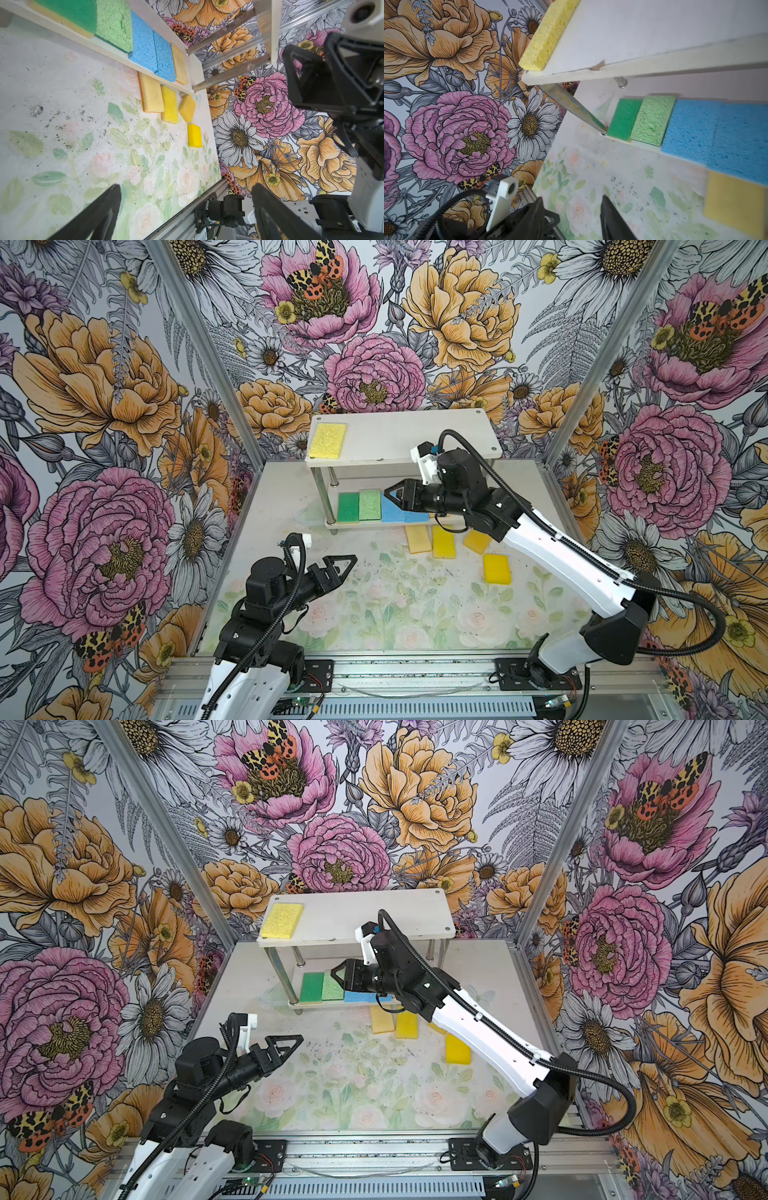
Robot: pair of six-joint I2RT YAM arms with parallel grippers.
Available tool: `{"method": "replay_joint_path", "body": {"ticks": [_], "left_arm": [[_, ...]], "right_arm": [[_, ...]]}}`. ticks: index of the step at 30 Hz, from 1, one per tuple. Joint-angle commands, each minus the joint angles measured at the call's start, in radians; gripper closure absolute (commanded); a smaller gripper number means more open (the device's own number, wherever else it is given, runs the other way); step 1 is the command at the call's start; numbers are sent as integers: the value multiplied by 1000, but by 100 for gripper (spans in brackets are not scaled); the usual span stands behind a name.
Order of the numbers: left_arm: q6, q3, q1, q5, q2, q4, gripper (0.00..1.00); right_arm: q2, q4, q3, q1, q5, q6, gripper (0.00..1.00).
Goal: Place and organize the cleaning sponges onto the shelf
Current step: 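Withdraw the right gripper toward the table sponges while the left arm advances, then grasp the beige sponge under the shelf with the left gripper and pull it out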
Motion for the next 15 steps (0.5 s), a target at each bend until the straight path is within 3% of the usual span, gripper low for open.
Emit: {"method": "replay_joint_path", "body": {"ticks": [1,7,15], "left_arm": [[34,16,-98,-69,79,44,1],[92,71,-399,-313,413,158,1],[177,228,-425,-299,896,332,8]], "right_arm": [[-122,8,-173,-44,46,-7,54],[-297,8,-492,-149,13,7,53],[-420,7,-722,-294,-76,-25,52]]}}
